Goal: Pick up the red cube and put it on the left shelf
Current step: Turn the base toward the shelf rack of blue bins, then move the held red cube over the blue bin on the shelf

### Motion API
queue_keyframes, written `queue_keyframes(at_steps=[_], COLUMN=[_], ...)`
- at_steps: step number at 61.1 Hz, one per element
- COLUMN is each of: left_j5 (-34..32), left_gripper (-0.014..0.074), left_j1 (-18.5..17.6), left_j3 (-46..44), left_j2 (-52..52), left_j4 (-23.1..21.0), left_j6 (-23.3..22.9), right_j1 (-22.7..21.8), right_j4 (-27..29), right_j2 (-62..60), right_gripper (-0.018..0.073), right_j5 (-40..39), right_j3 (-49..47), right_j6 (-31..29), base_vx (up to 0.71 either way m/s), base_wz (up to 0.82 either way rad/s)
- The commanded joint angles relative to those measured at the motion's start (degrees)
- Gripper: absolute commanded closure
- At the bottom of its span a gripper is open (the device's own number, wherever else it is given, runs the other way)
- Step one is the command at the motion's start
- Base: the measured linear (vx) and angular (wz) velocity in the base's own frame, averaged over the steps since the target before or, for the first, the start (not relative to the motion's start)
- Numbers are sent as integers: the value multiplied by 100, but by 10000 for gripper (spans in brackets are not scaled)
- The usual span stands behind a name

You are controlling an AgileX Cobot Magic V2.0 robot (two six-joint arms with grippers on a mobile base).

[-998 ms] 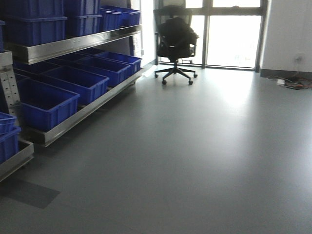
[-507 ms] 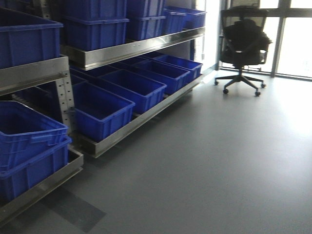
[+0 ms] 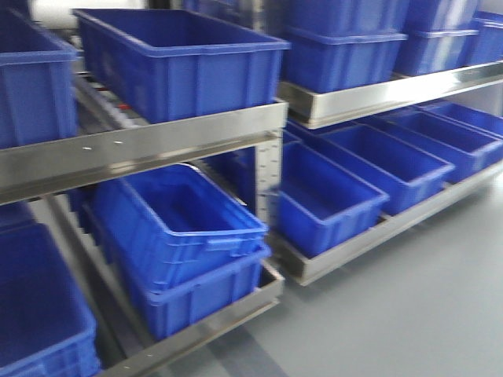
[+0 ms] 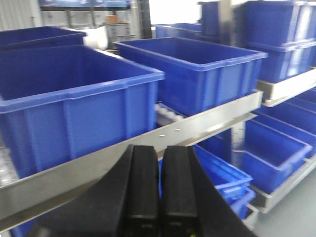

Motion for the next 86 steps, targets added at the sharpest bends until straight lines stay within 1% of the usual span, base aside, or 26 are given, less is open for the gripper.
queue_keyframes(at_steps=[1,55,86], left_j5=[-478,-478,-478], left_gripper=[491,491,491], left_j1=[-27,-27,-27], left_j3=[126,126,126], left_j2=[47,47,47], left_j4=[-32,-32,-32], left_j6=[8,8,8], right_j1=[-44,-44,-44], right_j4=[-85,-85,-85], right_j2=[-1,-1,-1], right_gripper=[502,502,502], right_j5=[-458,-458,-458], right_j3=[-169,-169,-169], right_j6=[-21,-21,-21], base_vx=[32,30,17], base_wz=[56,51,25])
